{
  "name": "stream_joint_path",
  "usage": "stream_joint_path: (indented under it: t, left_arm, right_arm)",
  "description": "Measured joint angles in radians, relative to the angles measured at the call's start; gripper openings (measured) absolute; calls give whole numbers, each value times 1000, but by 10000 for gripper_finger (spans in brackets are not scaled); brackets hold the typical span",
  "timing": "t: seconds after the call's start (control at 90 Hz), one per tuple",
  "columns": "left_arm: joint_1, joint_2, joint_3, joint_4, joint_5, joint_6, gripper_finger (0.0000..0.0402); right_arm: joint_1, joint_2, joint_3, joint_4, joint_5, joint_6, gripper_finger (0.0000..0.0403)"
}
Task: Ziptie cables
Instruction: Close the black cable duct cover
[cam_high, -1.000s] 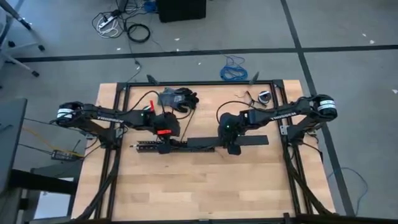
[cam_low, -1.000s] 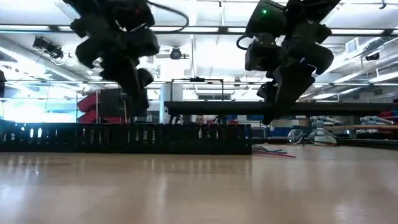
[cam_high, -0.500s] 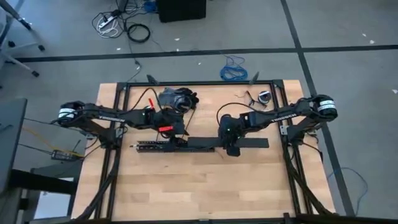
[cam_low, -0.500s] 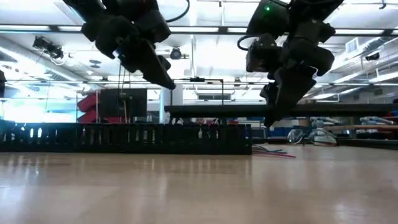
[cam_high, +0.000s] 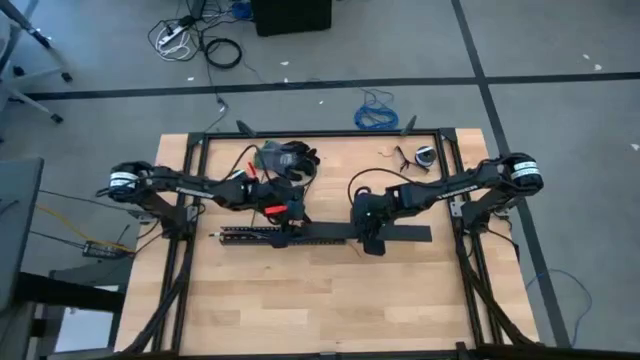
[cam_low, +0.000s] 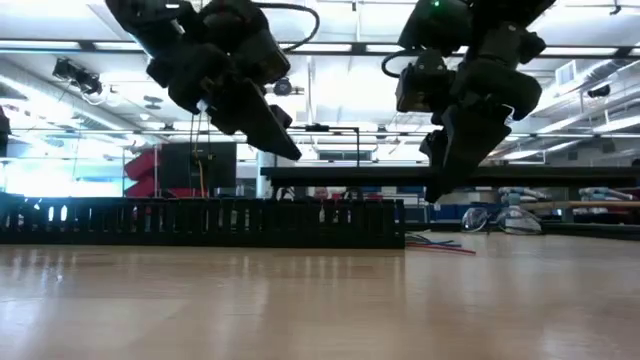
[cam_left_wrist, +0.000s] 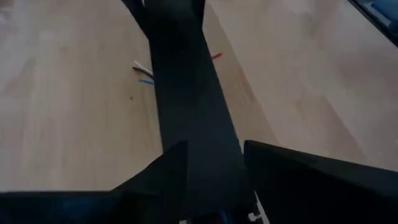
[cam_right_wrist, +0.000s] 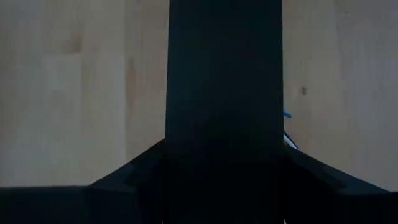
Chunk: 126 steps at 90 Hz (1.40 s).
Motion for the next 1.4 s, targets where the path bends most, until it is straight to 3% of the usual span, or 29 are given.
stream_joint_path:
  t: [0.778,1.4]
  left_arm:
    - [-1,4,0,29,-1,0,152]
    - [-1,80,0,126,30,-22,152]
  right_arm:
    - [0,0,-60,37,-32,11,229]
    - [-2,0,-84,64,-70,12,229]
